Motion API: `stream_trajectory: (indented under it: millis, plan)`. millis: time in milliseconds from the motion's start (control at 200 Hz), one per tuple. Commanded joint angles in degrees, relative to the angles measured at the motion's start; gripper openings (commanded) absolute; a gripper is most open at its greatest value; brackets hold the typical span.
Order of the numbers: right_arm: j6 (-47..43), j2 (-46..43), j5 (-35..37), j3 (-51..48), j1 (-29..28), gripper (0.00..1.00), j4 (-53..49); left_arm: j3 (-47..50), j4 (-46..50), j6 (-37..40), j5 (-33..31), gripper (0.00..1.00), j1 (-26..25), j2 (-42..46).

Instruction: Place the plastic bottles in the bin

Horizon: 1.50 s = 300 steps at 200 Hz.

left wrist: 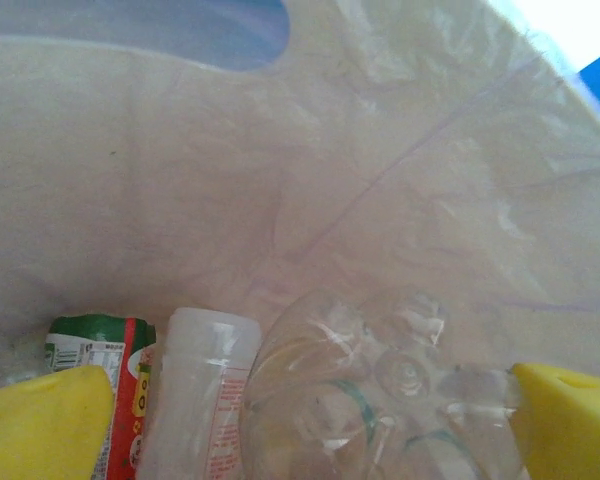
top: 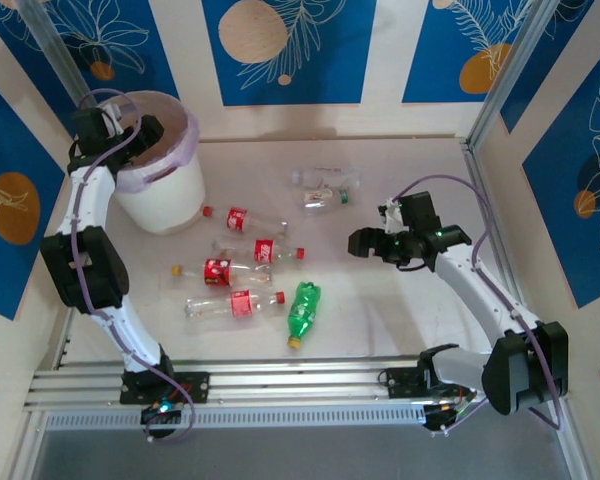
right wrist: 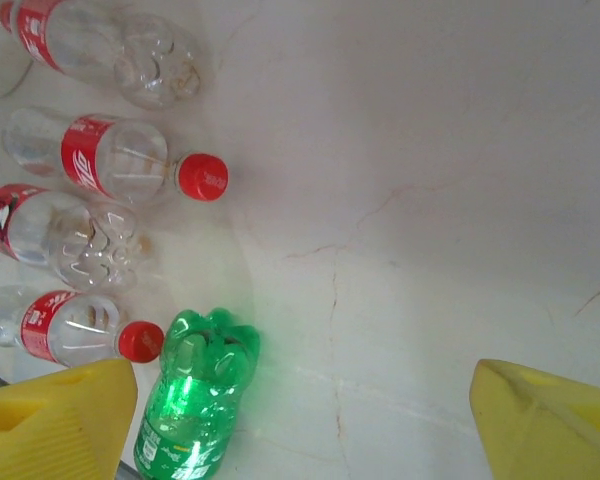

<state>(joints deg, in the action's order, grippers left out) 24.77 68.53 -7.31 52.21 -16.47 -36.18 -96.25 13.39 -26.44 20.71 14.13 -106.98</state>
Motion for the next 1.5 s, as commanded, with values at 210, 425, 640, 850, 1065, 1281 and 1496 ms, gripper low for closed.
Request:
stream_trajectory:
  millis: [210,425,640,850,1065,1281,1496]
  plan:
    - [19.2,-1.0,8.4,0.3,-15.4,0.85,-9.6,-7.7,8.2,5.9,-1.5,1.00,-0.3,4.1]
    - [33.1,-1.1,8.8,-3.8,-28.9,0.72,-4.7,-12.0,16.1,10.3,-6.5,1.00,-0.3,8.0]
    - [37.5,5.4,8.2,-3.9,-37.0,0.64,-0.6,-9.3,18.7,12.4,-9.1,1.00,-0.6,15.3]
    - [35.8,11.8,7.0,-1.8,-39.2,0.61,1.5,1.5,16.9,13.9,-12.5,1.00,-6.3,27.6]
    - [33.2,17.5,6.3,-0.7,-38.2,0.62,4.1,14.9,14.0,11.0,-13.9,1.00,-13.0,37.7]
    - [28.3,19.7,7.6,0.0,-33.6,0.62,4.7,20.6,14.8,9.1,-14.4,1.00,-20.5,40.7]
    - [21.6,21.2,8.5,-1.0,-27.3,0.62,4.6,25.8,13.5,6.1,-11.8,1.00,-25.5,39.2]
